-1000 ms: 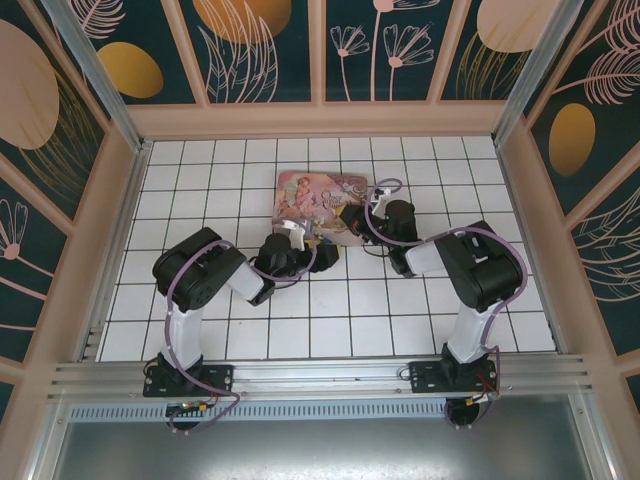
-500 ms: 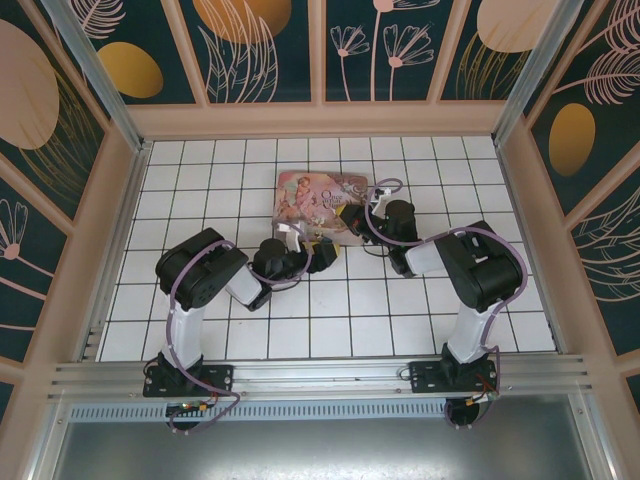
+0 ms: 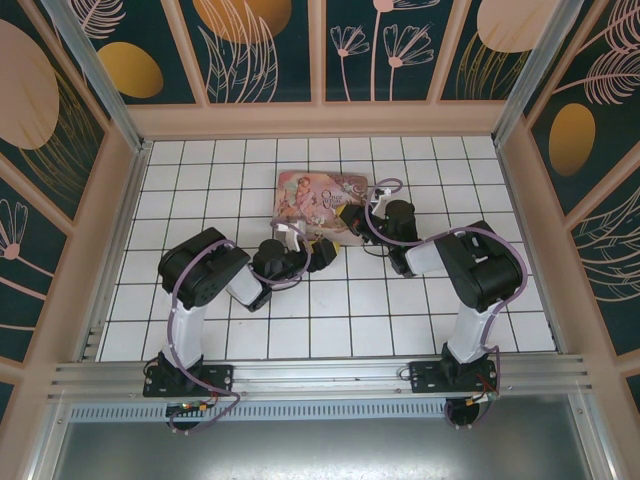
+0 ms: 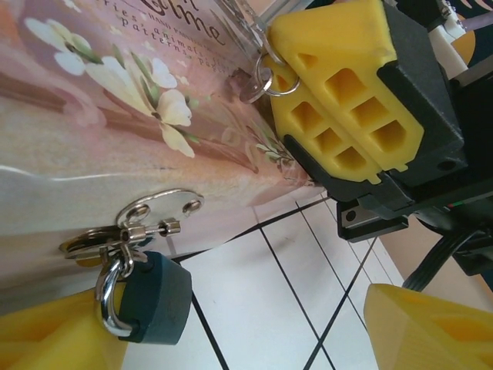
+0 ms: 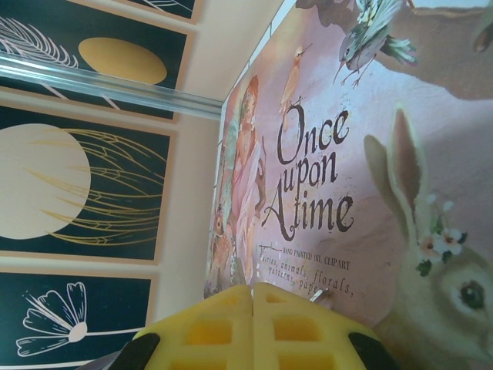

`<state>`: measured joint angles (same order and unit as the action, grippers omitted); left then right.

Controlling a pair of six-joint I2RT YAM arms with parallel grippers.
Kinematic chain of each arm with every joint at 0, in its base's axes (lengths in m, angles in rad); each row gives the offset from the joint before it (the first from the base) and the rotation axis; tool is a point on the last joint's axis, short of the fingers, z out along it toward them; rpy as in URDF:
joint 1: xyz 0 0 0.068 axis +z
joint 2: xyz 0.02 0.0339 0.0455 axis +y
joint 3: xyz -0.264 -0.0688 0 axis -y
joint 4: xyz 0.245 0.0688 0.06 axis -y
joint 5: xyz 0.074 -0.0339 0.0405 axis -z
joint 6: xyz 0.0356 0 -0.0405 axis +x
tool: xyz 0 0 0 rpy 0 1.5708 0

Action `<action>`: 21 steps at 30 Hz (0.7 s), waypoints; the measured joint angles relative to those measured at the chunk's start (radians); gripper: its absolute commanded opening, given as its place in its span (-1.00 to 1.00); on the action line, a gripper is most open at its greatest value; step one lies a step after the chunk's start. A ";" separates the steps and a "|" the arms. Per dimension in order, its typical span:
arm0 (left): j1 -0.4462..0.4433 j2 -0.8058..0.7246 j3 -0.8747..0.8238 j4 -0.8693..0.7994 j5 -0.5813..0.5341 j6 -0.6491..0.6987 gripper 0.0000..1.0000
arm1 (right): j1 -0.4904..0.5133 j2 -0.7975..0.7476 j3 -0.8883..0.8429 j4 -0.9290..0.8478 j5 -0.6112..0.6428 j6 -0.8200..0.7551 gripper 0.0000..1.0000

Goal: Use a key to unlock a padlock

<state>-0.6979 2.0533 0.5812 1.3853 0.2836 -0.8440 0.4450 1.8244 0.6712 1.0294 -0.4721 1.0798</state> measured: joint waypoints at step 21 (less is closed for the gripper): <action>0.000 0.036 0.027 -0.025 -0.068 -0.030 -0.07 | 0.003 0.007 0.000 0.012 0.000 0.000 -1.00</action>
<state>-0.6979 2.0895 0.6083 1.3602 0.2157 -0.8742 0.4480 1.8313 0.6712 1.0412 -0.4721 1.0798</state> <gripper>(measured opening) 0.472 0.047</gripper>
